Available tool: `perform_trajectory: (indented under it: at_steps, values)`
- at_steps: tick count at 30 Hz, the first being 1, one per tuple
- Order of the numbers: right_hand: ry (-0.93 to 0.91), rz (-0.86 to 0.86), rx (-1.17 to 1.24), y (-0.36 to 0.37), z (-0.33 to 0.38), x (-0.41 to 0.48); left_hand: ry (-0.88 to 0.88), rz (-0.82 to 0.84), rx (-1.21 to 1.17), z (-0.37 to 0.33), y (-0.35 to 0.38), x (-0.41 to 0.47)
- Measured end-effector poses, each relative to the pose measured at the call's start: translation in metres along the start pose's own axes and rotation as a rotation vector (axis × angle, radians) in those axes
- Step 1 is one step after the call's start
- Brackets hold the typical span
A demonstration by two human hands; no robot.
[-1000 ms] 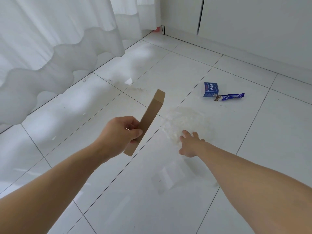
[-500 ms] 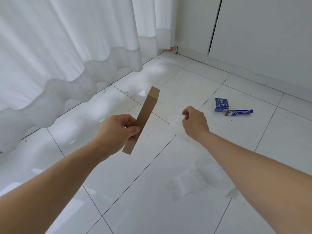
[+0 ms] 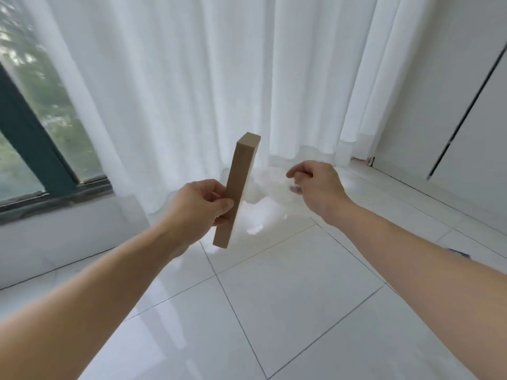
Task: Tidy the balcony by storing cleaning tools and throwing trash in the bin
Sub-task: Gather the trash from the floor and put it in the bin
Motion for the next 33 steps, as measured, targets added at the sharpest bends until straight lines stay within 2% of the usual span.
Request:
perform_trajectory:
  at_steps: [5, 12, 19, 22, 27, 33]
  values:
    - [-0.099, 0.108, 0.195, 0.119, 0.093, -0.013, -0.004, -0.184, -0.036, 0.031, -0.134, -0.018]
    - [-0.101, 0.416, 0.408, 0.305, 0.197, -0.056, -0.077, -0.461, -0.114, 0.097, -0.313, -0.081]
    - [0.093, 0.62, 0.618, 0.467, 0.267, -0.114, -0.155, -0.773, -0.079, 0.179, -0.461, -0.139]
    - [0.171, 0.669, 0.608, 0.505, 0.278, -0.128, -0.237, -0.8, -0.031, 0.219, -0.496, -0.143]
    - [0.337, 0.732, 0.67, 0.545, 0.278, -0.129, -0.389, -0.753, 0.087, 0.289, -0.524, -0.13]
    - [0.505, 0.823, 0.793, 0.57, 0.262, -0.124, -0.604, -0.593, 0.276, 0.351, -0.527, -0.118]
Point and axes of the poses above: each hand's wrist, its own x-axis towards the middle knuckle, its own y-axis out of the palm, z = x × y, the point moved 1 cm from there along x, towards the middle knuckle, and after that the axes turned 2 degrees about y, right-handed, at the moved point
